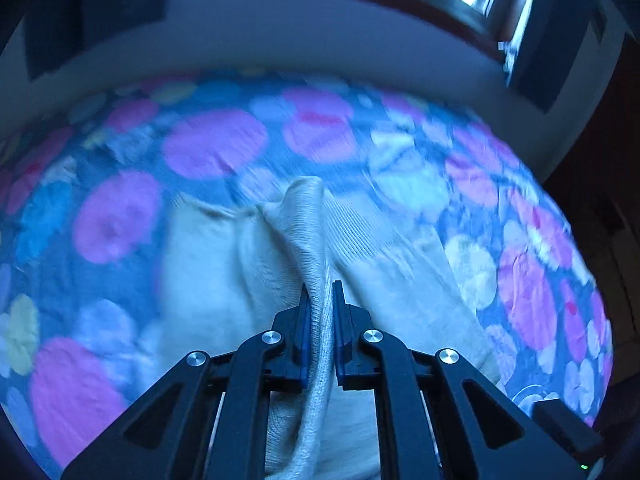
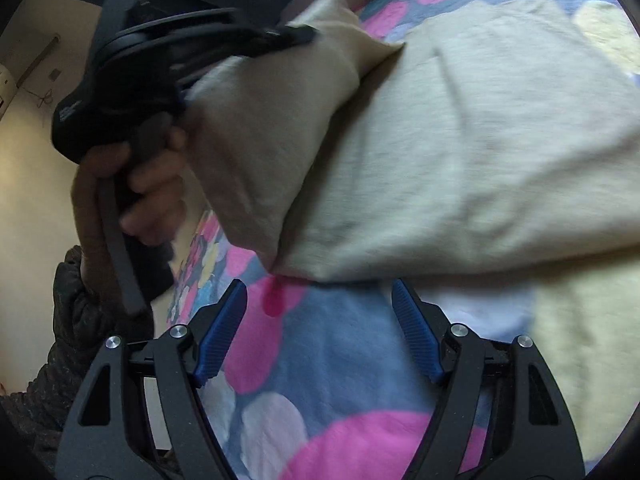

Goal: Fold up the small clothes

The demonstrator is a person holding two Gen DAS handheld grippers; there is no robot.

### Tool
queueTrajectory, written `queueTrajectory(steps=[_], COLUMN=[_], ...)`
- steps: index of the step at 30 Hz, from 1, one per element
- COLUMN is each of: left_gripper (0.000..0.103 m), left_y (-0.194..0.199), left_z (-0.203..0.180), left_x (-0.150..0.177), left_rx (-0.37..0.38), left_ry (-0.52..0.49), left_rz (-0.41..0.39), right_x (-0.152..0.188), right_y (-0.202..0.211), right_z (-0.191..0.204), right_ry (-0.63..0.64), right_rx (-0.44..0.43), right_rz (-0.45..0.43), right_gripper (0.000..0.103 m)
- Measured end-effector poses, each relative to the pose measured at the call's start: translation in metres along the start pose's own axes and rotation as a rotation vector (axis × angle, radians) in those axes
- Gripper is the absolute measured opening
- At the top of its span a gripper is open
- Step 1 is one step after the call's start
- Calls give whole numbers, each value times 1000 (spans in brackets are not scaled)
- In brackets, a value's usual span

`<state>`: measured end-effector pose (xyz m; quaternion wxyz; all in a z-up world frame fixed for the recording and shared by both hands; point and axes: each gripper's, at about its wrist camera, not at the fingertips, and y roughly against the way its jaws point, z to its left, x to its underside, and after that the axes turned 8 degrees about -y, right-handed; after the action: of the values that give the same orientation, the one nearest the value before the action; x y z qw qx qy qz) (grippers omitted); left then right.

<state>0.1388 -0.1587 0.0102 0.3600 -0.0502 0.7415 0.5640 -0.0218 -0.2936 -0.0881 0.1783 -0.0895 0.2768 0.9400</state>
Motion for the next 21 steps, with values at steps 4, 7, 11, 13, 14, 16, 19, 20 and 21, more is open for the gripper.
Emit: queueTrajectory(steps=[4, 7, 11, 13, 14, 16, 19, 20, 21], left_gripper=[9, 10, 25, 35, 42, 53, 65, 68, 70], left_y=[-39, -56, -45, -27, -17, 9, 44, 51, 59], left_z=[-20, -27, -31, -32, -33, -30, -16, -12, -5], left_x=[12, 17, 18, 19, 20, 26, 45, 52, 60], left_rx=[-19, -17, 52, 123, 145, 186, 215, 211, 190], left_ry=[7, 17, 38, 50, 53, 59, 69, 69, 65], left_rz=[73, 108, 84, 59, 40, -23, -111, -134, -157], right_x=[3, 4, 4, 2, 2, 1, -1, -2, -4], right_y=[18, 25, 28, 29, 29, 28, 34, 39, 45], right_z=[-14, -20, -27, -27, -27, -27, -26, -25, -25], right_ry=[-19, -39, -62, -62, -62, -65, -74, -77, -83], right_rx=[-24, -69, -109, -115, -115, -121, -142, -157, -175], right_rz=[-18, -17, -19, -14, -12, -1, 10, 6, -2], right_gripper=[75, 75, 75, 75, 75, 75, 75, 75, 75])
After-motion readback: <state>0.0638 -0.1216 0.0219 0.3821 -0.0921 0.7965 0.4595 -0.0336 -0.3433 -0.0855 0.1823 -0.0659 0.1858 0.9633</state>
